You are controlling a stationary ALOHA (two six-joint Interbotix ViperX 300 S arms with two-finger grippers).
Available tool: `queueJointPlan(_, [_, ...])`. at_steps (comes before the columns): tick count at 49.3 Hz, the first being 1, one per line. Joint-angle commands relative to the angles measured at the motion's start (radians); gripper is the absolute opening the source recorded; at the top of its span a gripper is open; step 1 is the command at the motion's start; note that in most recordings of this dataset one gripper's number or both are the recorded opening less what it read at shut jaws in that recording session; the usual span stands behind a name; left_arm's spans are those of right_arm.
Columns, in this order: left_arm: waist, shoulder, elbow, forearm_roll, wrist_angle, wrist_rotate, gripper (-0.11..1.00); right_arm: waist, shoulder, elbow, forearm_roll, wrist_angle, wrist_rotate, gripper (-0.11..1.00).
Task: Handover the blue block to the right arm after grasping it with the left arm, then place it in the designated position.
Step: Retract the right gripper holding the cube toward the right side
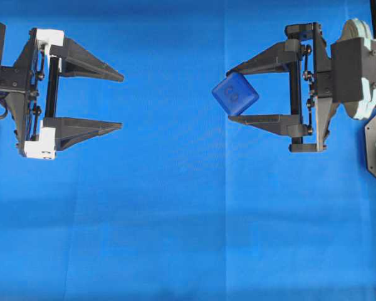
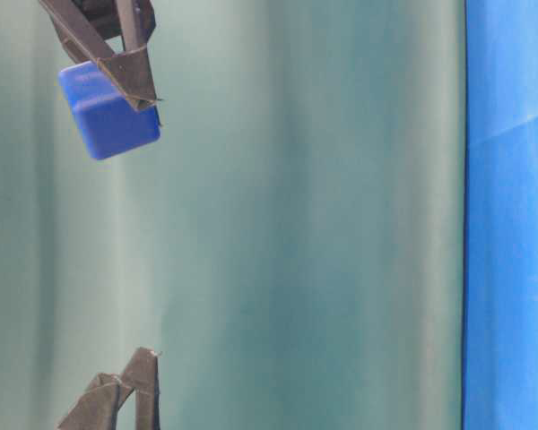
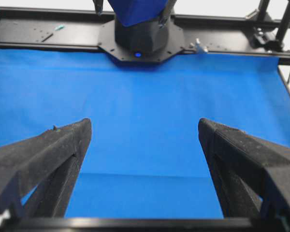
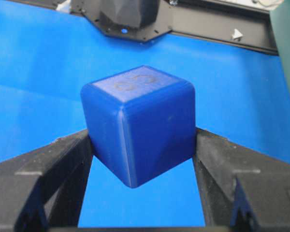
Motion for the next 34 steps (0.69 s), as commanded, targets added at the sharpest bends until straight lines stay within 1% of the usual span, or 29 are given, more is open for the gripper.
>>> queueJointPlan(1, [0.0,-0.006,-0.018,0.0,-0.008,0.0,0.93,0.002,-0.008,-0.011,0.0,-0.005,0.002,0.54])
queueJointPlan(26, [0.0,-0.006,-0.018,0.0,-0.008,0.0,0.93,0.002,-0.008,-0.009,0.003,0.002,0.005,0.54])
queueJointPlan(34, [0.0,-0.005,-0.018,0.0,-0.009,0.0,0.93,0.002,-0.006,-0.009,0.012,0.058,0.006,0.54])
